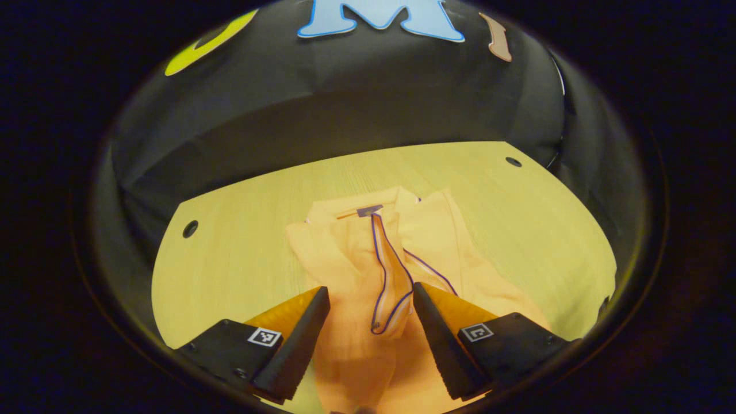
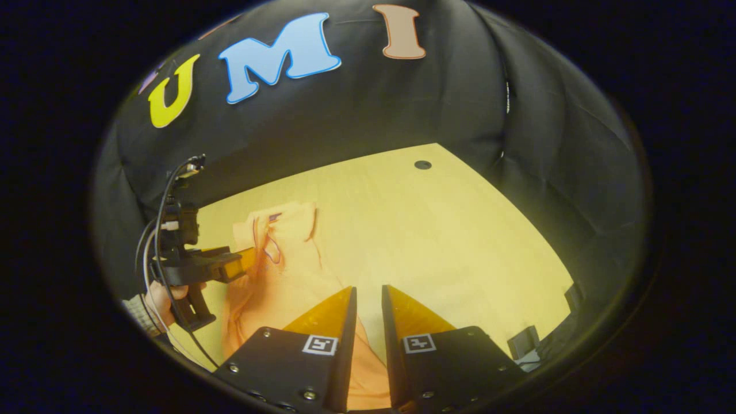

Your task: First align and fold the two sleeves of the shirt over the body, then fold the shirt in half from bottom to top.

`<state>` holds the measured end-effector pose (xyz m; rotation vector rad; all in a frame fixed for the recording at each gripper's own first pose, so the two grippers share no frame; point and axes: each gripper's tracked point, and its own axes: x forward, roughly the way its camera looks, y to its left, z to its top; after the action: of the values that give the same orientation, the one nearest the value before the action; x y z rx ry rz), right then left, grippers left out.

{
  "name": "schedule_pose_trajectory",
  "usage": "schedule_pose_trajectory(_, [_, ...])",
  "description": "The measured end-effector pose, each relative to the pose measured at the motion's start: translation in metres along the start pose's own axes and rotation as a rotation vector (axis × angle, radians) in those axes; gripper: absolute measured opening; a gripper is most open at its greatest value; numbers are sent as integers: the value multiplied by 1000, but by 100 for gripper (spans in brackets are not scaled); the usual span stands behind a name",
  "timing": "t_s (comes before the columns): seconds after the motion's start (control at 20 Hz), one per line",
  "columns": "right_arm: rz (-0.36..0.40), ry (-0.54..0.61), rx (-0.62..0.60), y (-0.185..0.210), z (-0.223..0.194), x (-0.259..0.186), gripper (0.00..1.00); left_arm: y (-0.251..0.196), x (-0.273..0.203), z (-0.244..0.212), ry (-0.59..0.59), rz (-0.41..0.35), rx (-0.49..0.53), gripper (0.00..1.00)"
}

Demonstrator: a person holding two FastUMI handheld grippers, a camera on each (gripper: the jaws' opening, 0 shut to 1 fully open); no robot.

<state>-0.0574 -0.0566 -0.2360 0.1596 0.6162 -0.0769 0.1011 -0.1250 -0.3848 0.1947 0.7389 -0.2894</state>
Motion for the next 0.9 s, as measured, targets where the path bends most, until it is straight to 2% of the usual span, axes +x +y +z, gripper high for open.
schedule_pose_trajectory(0.2, [40, 30, -50, 12, -9, 3, 27, 19, -39, -20, 11, -3, -45, 98])
schedule_pose_trajectory(0.3, [63, 56, -83, 18, -18, 6, 42, 32, -64, -45, 26, 12, -35, 98])
schedule_pose_trajectory(0.35, [80, 82, -113, 21, -27, 6, 42, 32, -82, -65, 45, 11, -44, 100])
schedule_pose_trajectory(0.55, [122, 147, -164, 28, -49, 10, 45, 28, -119, -108, 89, 5, -98, 98])
schedule_pose_trajectory(0.6, [138, 169, -168, 32, -56, 12, 62, 25, -127, -117, 92, -1, -96, 98])
schedule_pose_trajectory(0.65, [143, 189, -178, 32, -63, 13, 72, 22, -134, -127, 101, -5, -89, 100])
schedule_pose_trajectory(0.7, [144, 207, -192, 31, -69, 13, 78, 19, -141, -140, 121, -10, -88, 98])
schedule_pose_trajectory(0.9, [156, 292, -238, 30, -98, 17, 78, 3, -163, -176, 180, -30, -160, 100])
